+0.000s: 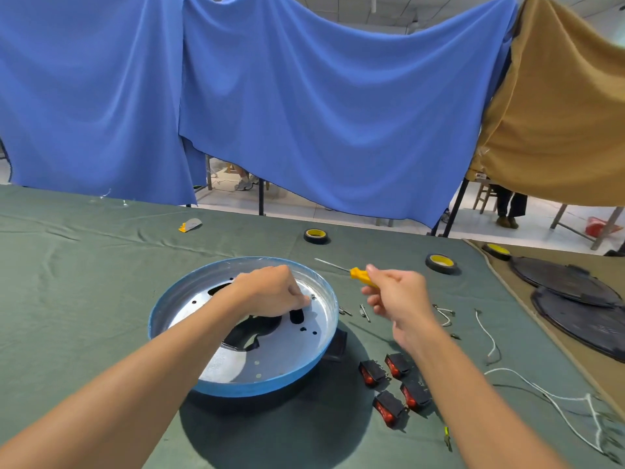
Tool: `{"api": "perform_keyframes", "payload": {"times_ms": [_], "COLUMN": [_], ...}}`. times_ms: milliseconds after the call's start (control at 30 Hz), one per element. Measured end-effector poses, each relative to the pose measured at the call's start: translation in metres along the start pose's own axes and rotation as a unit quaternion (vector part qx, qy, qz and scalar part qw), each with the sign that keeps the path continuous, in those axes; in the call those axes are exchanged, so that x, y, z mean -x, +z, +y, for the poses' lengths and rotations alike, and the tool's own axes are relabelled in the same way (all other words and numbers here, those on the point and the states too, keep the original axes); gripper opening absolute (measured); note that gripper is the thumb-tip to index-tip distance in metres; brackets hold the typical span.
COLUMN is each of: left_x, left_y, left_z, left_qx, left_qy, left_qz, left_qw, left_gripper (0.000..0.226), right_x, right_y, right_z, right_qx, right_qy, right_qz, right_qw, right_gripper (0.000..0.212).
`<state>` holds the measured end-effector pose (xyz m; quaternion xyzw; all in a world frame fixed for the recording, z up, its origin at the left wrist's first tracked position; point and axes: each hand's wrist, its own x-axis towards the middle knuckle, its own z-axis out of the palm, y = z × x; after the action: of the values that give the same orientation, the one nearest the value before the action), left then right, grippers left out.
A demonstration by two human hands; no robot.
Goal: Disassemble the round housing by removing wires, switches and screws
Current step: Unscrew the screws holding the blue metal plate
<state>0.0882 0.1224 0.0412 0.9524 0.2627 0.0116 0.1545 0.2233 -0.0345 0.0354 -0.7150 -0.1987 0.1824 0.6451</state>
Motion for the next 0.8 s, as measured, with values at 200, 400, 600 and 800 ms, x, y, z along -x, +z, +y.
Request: {"api": "perform_keyframes", "payload": {"times_ms": [200, 400, 600, 800], "left_x": [-0.004, -0.009, -0.013, -0.016], "left_y": [0.007, 0.007, 0.008, 0.014], "left_z": [0.01, 0.01, 0.013, 0.014], "left_qx": [-0.079, -0.045, -0.099, -0.155], "left_qy": [-0.011, 0.008, 0.035, 0.039], "left_qz": [0.113, 0.097, 0.109, 0.132], "left_qw": [0.99, 0.994, 0.989, 0.978], "left_gripper": [0.024, 0.018, 0.021, 0.022], "right_x": [0.01, 0.025, 0.025, 0.023], "right_y": [0.027, 0.042, 0.045, 0.044], "right_z": [0.029, 0.047, 0.048, 0.052], "right_qx": [0.044, 0.14, 0.159, 0.159], "right_qy": [-0.122, -0.255, -0.293, -0.289], "right_qz": [0.098, 0.147, 0.134, 0.117], "right_qw": [0.987, 0.945, 0.933, 0.937], "right_gripper": [0.022, 0.028, 0.021, 0.018]}}
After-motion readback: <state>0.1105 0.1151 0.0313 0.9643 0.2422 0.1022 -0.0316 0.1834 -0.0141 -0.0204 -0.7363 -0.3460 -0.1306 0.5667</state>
